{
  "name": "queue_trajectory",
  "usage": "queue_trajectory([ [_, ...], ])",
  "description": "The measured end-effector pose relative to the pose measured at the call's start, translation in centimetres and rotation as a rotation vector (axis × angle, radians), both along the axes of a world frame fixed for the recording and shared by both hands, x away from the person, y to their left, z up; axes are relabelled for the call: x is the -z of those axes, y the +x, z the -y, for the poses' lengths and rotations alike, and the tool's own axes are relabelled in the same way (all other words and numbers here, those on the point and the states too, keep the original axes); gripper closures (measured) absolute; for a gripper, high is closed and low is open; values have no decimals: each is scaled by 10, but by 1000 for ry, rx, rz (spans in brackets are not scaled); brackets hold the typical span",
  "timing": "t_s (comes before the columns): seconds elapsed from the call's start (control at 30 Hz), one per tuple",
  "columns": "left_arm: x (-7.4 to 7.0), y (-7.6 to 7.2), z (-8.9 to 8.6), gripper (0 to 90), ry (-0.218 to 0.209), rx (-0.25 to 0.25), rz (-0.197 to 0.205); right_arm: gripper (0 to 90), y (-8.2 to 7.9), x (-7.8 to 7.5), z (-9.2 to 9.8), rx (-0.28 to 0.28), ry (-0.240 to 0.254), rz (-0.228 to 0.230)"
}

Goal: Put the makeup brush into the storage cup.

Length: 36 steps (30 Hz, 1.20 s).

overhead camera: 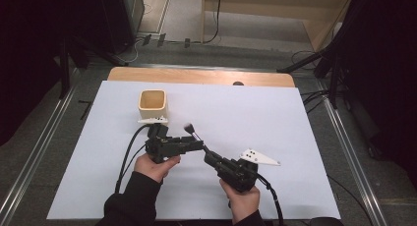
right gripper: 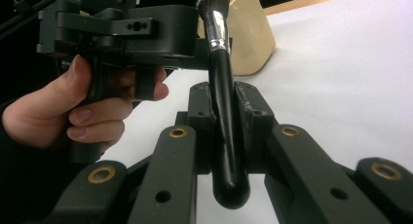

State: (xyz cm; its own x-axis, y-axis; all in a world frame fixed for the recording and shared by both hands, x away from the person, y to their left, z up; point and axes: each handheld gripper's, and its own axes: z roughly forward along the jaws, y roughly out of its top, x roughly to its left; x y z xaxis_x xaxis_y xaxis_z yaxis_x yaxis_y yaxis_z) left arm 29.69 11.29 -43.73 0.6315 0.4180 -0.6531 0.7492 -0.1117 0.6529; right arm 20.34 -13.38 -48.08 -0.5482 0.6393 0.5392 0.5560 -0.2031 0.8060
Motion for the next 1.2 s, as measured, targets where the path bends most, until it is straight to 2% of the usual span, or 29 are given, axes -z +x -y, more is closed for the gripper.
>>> queue_trajectory([
  [0.13, 3, 1, 2, 503, -36, 11, -33, 791, -1, 0, -2, -4, -5, -2],
  [0.53, 7, 2, 2, 622, -71, -1, -63, 791, -1, 0, -5, -19, -9, 14],
  [0.63, 8, 3, 1, 655, -94, 1, -79, 791, -1, 1, -7, -29, -12, 10],
  [0.9, 10, 5, -1, 699, -116, 21, -110, 791, 0, 3, -9, -48, -21, -6],
  [1.2, 13, 9, -5, 736, -169, 34, -168, 790, 1, 3, -12, -58, -21, -19],
])
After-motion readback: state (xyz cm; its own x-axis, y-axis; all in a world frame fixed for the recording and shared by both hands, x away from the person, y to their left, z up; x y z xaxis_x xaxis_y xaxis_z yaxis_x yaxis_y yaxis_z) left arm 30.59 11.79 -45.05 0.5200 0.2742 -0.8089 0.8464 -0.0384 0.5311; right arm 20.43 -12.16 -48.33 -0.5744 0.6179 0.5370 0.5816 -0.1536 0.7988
